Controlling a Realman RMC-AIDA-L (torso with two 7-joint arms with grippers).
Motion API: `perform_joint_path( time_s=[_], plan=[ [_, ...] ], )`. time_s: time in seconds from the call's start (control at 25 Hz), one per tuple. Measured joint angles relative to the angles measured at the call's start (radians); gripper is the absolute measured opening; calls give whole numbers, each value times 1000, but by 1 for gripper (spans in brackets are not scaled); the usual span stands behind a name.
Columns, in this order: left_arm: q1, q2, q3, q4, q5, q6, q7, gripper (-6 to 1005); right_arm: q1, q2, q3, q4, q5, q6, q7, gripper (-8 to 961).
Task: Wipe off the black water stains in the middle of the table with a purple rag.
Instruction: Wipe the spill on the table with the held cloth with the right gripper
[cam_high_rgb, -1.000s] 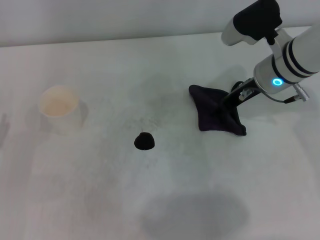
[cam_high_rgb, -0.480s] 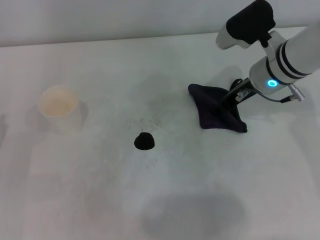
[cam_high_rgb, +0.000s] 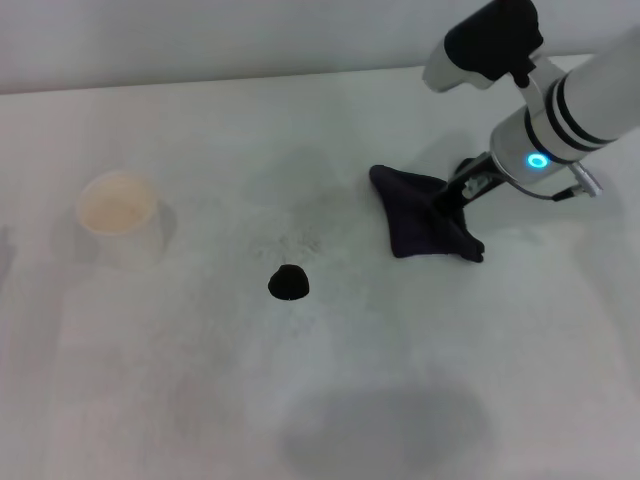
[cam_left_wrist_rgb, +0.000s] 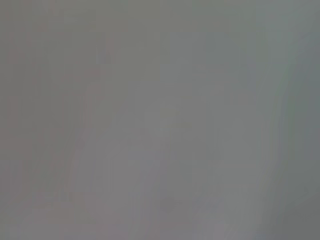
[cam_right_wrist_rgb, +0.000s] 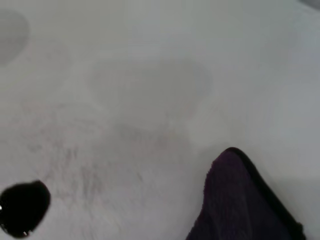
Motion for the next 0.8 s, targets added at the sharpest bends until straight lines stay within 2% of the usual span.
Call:
perform_joint_path(
  time_s=[0.2, 0.48, 0.64, 0.8],
  plan=[
    [0, 1, -1, 0, -1, 0, -1, 892, 1, 4, -4, -23, 40, 4, -5, 97],
    [0, 2, -4, 0, -4, 0, -2, 891, 3, 3, -82, -57, 271, 31, -91, 92],
    [-5, 3, -2, 0, -4, 0, -2, 892, 13, 6, -183, -61, 382, 37, -120, 91],
    [-14, 3, -4, 0, 0, 0, -2, 892, 16, 9, -294, -48, 434, -36, -116, 90]
  ],
)
